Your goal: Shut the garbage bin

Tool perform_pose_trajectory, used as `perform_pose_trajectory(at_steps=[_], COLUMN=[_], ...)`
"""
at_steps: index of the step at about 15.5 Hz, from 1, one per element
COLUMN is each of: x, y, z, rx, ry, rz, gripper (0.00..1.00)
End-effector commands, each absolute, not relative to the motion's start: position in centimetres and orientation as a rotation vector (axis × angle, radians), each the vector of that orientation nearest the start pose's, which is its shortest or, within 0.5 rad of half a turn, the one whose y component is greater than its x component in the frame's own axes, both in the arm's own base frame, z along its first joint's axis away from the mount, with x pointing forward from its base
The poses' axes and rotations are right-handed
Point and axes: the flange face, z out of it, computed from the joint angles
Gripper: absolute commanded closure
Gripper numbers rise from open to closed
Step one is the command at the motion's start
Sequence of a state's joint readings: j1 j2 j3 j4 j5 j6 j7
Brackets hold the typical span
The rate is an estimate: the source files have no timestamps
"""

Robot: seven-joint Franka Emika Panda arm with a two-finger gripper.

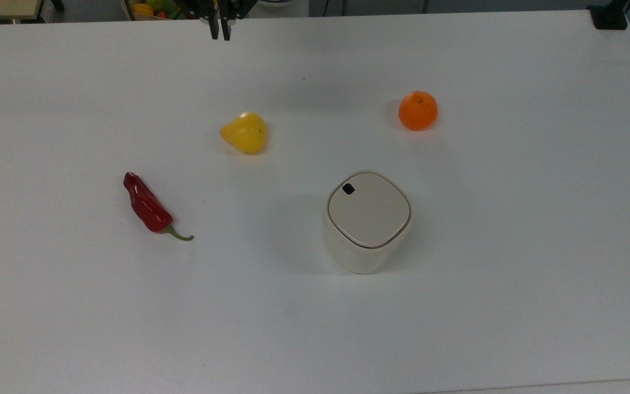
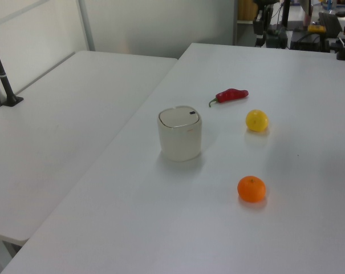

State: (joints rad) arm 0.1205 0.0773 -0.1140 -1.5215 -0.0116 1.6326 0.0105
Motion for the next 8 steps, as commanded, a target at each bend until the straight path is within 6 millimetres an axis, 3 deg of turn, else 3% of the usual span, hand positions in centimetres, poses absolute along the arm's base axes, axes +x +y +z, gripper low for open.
perform_pose_trajectory(at_steps=[1,2,3,8], x=[57.08,57.09,57.03,56.69], y=[-0.50,-0.55,-0.71,-1.35], z=[61.43,61.44,61.52,61.58], rx=[-3.170,-3.175,-3.190,-3.209], ry=[0.064,0.063,0.063,0.074], rz=[-0.050,-0.052,-0.053,-0.016], gripper=[0.27,0.09,0.00,0.00])
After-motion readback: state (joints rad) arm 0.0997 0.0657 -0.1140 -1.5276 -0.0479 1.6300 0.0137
